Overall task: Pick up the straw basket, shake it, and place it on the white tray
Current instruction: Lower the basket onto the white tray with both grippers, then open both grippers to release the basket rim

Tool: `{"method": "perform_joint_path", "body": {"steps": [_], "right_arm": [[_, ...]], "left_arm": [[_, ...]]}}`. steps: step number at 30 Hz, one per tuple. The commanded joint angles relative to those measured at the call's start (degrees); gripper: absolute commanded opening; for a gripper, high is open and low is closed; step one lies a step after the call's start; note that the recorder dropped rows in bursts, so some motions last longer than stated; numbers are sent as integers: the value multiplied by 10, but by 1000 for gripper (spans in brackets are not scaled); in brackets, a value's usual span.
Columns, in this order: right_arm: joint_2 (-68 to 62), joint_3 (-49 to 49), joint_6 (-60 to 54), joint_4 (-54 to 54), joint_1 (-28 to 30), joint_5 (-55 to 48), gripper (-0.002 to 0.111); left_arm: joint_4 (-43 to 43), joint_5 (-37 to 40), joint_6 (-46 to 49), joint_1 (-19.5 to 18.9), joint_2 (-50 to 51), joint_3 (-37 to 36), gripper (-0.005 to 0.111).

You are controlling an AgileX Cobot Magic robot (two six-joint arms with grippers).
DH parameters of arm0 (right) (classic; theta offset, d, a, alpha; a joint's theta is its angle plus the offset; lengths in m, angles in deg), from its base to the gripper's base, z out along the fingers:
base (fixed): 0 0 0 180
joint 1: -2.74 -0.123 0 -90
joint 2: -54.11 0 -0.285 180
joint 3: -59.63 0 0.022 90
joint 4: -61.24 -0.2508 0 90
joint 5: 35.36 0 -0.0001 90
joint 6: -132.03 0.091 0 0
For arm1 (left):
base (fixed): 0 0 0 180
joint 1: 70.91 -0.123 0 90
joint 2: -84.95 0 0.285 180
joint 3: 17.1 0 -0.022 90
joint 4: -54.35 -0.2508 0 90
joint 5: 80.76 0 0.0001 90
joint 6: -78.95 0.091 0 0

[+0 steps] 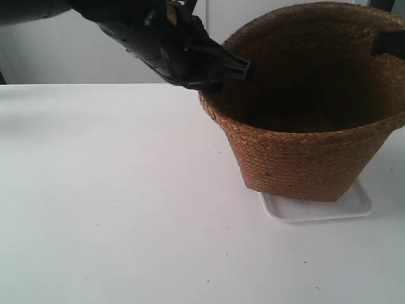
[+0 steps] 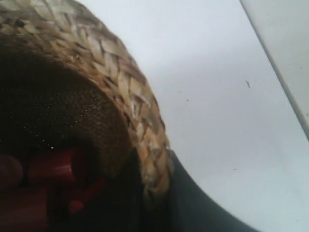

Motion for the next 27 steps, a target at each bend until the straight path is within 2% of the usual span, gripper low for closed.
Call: {"method": "perform_joint_path", "body": {"steps": [1,4,11,14,16,20,22,24,27], "right_arm": [[-31,3,-63,25,47,31,0],[-42,2,-65,36,61,57,0],[-86,2,-88,21,97,44,2],[-90,2,-94,9,97,63,14],[-90,2,-106,-1,97,74,28],[-90,2,-126,-22,97,86,58],[-90,2,-126,-22,97,88,74],[-90,2,-126,-22,97,91,80],[-89,2,-126,-22,96,112,80]], "left_arm": [[-40,9,20,-9,21,23,0],[-40,-28,27,-9,40,23,0],[-32,-58,26,-9,53,23,1],[-29,-59,27,-9,53,23,11],[-29,-59,28,-9,53,23,22],[-29,-60,28,-9,53,23,54],[-29,-63,28,-9,53,23,65],[-29,-65,28,-9,53,23,69],[-30,-72,28,-9,53,23,69]]}}
